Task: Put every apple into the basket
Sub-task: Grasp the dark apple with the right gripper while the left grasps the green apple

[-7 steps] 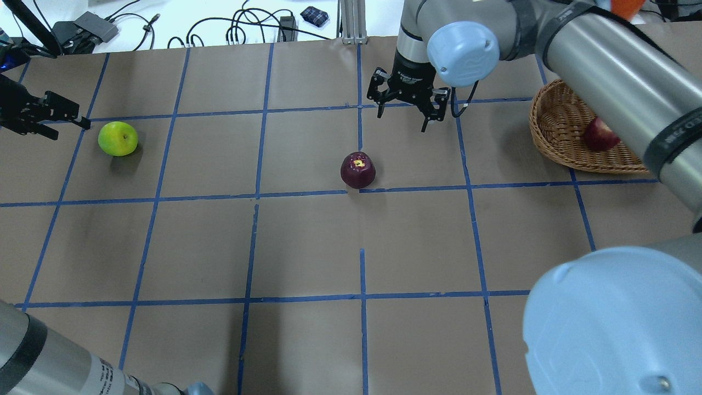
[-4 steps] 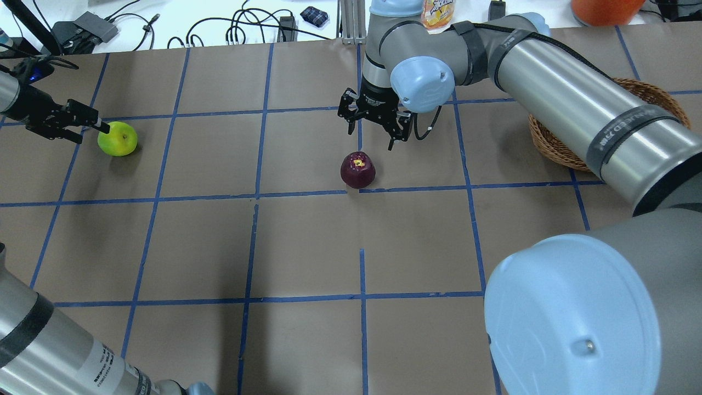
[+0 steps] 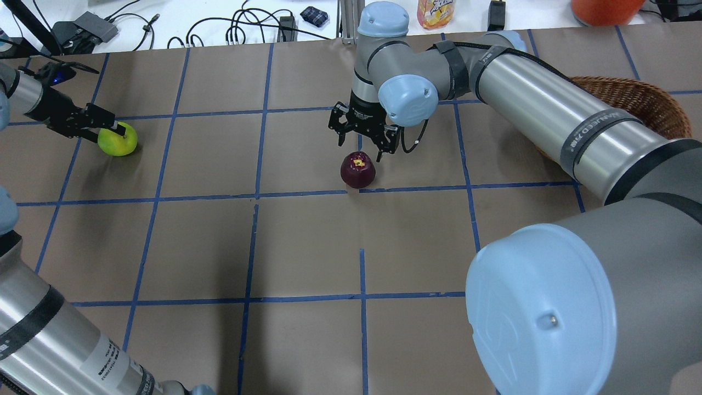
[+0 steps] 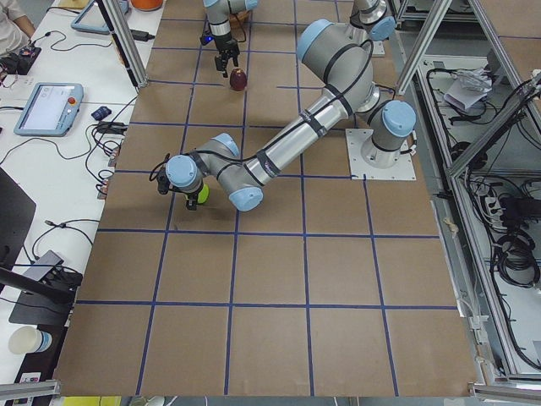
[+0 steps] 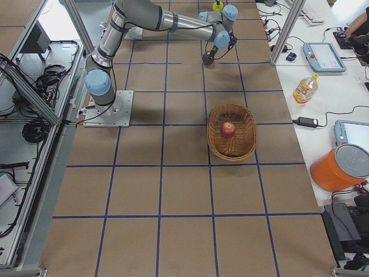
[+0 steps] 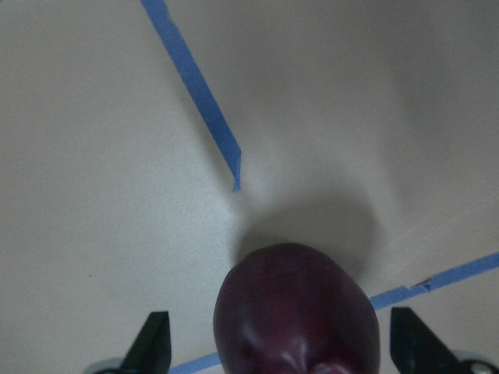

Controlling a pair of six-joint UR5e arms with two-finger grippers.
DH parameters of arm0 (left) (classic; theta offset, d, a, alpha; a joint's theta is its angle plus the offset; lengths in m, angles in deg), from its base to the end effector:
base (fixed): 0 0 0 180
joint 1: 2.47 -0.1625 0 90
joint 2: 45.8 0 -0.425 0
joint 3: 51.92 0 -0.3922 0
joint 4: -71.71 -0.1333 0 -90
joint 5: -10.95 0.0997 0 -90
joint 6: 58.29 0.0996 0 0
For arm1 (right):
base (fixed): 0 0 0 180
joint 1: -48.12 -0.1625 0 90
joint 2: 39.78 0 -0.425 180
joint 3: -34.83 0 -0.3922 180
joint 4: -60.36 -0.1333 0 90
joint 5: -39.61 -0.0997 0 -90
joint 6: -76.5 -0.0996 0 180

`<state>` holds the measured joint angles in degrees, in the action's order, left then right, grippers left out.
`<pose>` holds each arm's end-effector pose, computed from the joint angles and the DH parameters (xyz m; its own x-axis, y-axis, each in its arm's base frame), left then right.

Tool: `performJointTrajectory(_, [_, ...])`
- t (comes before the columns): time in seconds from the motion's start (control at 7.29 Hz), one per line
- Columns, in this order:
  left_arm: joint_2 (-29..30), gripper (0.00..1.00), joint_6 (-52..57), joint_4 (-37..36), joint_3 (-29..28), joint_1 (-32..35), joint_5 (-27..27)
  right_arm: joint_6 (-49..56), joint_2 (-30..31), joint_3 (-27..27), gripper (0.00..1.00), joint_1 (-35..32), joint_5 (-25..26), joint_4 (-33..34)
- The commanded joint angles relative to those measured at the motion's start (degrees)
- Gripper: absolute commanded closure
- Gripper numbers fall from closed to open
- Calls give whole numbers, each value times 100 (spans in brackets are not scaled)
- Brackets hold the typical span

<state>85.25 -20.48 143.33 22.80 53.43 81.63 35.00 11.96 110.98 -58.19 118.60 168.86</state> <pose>0.2655 -0.6887 0.2065 -0.9394 0.0576 0.3381 0.0252 0.9947 -0.0995 0.3454 -0.6381 0.2266 -0.8948 0.4402 -0.0740 0.4187 0.8851 0.2030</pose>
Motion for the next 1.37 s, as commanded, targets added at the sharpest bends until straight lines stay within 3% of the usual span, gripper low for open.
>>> performJointTrajectory(0.0, [174,0,33,-260,-54,44,-2,1,-154,5,0,-48,2,13])
performJointTrajectory(0.14, [227,0,51,-375,-54,44,-2,1,-190,14,0,-74,2,-4])
performJointTrajectory(0.27, [219,8,42,-377,-71,53,-2,-7,-242,14,0,-118,2,-13])
performJointTrajectory(0.41, [175,37,33,-342,-141,70,7,-16,-347,14,0,-179,10,-4])
performJointTrajectory(0.55, [140,50,-2,-298,-229,105,42,-16,-374,14,0,-223,54,-4])
performJointTrajectory(0.69, [26,60,-28,-80,-377,271,68,-16,-357,14,36,-223,81,-30])
performJointTrajectory(0.82, [-36,77,-37,244,-509,421,217,27,-314,5,95,-215,98,-74])
performJointTrajectory(0.96, [-71,83,-54,256,-554,448,288,71,-209,-30,100,-171,98,-101])
performJointTrajectory(1.24, [-308,83,-440,537,-511,815,306,559,386,-135,100,283,316,-791])
